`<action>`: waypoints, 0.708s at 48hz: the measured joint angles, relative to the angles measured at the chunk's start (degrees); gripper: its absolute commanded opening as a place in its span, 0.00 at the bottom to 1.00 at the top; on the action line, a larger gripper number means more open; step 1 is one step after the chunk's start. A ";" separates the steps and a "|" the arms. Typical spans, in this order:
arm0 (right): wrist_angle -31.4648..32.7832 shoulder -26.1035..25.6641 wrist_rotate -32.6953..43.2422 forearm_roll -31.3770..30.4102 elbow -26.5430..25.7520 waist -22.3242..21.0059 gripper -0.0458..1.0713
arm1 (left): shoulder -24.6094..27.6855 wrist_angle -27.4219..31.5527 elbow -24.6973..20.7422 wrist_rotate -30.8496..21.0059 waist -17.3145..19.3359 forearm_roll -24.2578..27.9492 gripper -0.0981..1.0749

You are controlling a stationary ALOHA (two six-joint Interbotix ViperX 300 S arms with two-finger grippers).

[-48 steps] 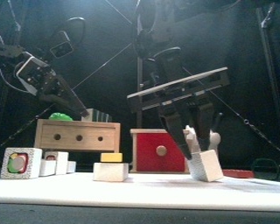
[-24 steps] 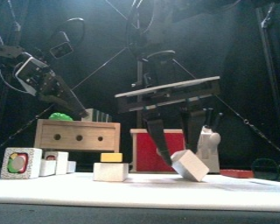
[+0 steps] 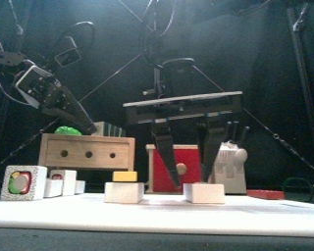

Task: Place other rice block into middle of board

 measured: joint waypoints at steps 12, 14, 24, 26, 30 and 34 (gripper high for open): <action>-0.26 -0.18 0.09 -1.58 -0.44 0.62 0.74 | -0.09 0.00 0.00 0.00 0.00 0.00 0.83; -0.26 -0.44 0.09 -1.76 -0.44 0.70 0.74 | 0.00 0.00 0.00 0.00 0.00 0.00 0.83; -0.26 -3.16 0.18 -2.46 1.76 0.79 0.74 | -0.35 0.00 0.00 0.00 -0.09 0.00 0.83; -0.26 -3.69 0.09 -2.46 2.64 0.88 0.74 | -0.44 0.09 0.00 0.00 0.00 0.00 0.83; -0.26 -4.75 0.18 -2.46 4.13 0.88 0.74 | -0.53 0.09 0.00 0.00 0.00 0.00 0.82; -0.35 -6.15 0.09 -2.29 6.24 0.70 0.74 | -0.62 0.09 0.00 0.00 -0.09 0.00 0.82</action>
